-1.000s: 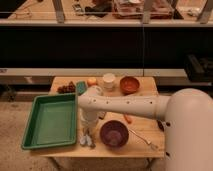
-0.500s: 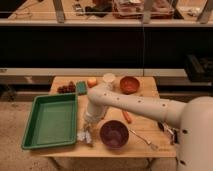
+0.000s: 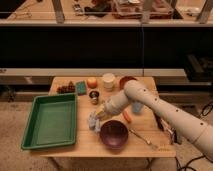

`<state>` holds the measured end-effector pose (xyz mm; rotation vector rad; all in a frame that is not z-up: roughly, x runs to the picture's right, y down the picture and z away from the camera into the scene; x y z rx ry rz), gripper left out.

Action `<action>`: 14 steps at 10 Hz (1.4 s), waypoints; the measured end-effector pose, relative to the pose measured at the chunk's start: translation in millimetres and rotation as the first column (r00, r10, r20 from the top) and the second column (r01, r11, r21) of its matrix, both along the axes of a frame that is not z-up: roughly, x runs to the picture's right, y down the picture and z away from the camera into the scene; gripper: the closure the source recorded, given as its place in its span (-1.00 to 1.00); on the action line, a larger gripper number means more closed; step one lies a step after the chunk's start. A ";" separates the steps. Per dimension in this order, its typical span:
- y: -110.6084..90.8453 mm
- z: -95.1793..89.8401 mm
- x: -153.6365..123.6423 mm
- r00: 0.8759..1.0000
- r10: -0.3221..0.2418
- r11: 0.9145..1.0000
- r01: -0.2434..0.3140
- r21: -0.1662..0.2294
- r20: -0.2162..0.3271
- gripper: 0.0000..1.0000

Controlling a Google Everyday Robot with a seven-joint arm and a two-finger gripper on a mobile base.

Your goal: Place towel in paper cup

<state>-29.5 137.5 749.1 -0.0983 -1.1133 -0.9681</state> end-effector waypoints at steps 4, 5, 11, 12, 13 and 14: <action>0.0 -0.8 -1.3 1.000 -0.002 1.000 0.002 -0.002 0.003 1.00; -1.0 -1.5 -0.9 1.000 -0.005 1.000 0.005 -0.004 -0.010 1.00; -64.4 34.5 98.7 0.944 0.158 0.987 -0.141 0.079 -0.290 1.00; -85.7 46.5 129.5 0.920 0.206 0.978 -0.178 0.112 -0.333 1.00; -100.0 54.1 149.9 0.902 0.243 0.969 -0.207 0.137 -0.356 1.00; -113.5 62.1 170.5 0.885 0.281 0.958 -0.237 0.160 -0.371 1.00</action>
